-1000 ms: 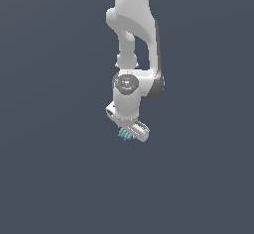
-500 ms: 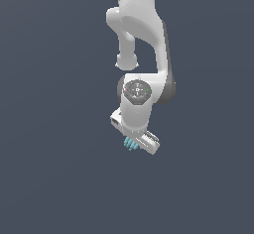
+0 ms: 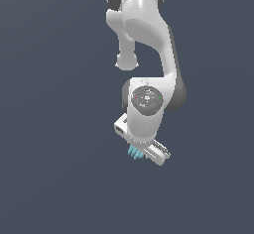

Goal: Pick up the object and move it to a goal position.

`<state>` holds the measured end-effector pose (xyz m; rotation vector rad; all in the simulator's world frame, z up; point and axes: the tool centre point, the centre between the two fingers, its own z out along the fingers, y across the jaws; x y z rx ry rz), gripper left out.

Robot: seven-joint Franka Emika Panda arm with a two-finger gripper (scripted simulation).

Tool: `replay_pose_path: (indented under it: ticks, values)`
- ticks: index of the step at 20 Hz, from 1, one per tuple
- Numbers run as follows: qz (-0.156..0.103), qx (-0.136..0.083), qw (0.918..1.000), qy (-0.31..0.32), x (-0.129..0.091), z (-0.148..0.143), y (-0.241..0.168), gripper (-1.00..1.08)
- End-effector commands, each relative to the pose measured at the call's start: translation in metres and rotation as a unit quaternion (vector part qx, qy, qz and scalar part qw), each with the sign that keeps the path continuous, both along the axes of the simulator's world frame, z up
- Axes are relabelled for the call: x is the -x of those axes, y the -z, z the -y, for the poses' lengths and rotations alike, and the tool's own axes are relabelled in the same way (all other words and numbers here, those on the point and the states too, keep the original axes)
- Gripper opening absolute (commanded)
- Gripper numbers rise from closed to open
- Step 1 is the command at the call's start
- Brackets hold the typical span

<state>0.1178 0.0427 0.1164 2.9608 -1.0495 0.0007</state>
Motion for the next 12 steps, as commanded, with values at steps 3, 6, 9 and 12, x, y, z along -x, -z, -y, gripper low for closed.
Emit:
replay_pose_path:
  ticks: [3,6,9,12]
  values:
    - [0.000,0.000,1.0000,0.000,-0.011,-0.004,-0.004,-1.00]
    - [0.000,0.000,1.0000,0.000,-0.015,-0.006,-0.006,-1.00]
    - [0.000,0.000,1.0000,0.000,-0.017,-0.007,-0.007,-1.00]
    - [0.000,0.000,1.0000,0.000,-0.018,-0.007,-0.007,-1.00]
